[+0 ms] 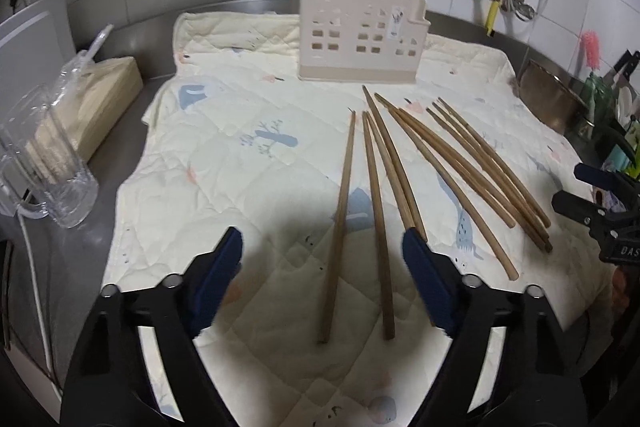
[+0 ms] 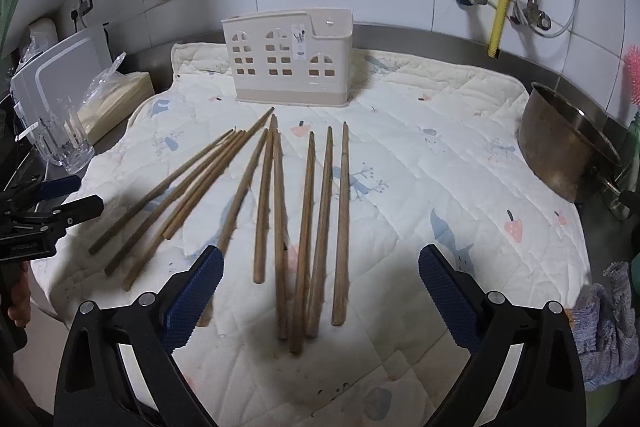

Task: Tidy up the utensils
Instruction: 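Close the left tool on one chopstick while the right tool grasps another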

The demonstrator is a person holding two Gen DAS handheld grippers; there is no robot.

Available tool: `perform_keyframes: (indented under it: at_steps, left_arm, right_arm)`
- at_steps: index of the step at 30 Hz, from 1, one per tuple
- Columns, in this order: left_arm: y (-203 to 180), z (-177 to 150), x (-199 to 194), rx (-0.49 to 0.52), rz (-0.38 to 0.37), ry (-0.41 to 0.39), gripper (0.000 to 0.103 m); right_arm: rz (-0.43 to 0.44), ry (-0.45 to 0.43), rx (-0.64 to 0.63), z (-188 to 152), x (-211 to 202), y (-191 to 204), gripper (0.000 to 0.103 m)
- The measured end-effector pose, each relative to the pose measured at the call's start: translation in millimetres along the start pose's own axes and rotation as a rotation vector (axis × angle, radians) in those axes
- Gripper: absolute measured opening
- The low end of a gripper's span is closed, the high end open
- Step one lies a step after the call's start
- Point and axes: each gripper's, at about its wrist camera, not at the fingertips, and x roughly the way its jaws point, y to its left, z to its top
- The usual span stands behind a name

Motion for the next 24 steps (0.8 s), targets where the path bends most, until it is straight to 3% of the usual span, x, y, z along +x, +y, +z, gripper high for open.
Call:
perform_keyframes:
  at_steps: [2,4,11,24]
  left_arm:
    - [-0.9,-0.7,8.0,0.006,-0.018,0.023,0.066]
    - [-1.0,-1.0,13.6,0.01,-0.03,0.042,0.057]
    - [-0.9,-1.1,29.3,0.045,-0.05,0.095,0.026]
    - [6.3,-2.8,42.8,0.045,-0.058,0.143,0.012]
  right_arm:
    - [0.01,0.014,0.004,-0.4,4.3,-3.1,0.08]
    - [0.009,0.024,0.007,-0.4,8.6,-5.4,0.079]
    - [0.035,0.051,0.027,-1.9,19.5,-11.7,0.058]
    - [0.063,0.084,0.068,-6.9,30.9,-19.3,0.024]
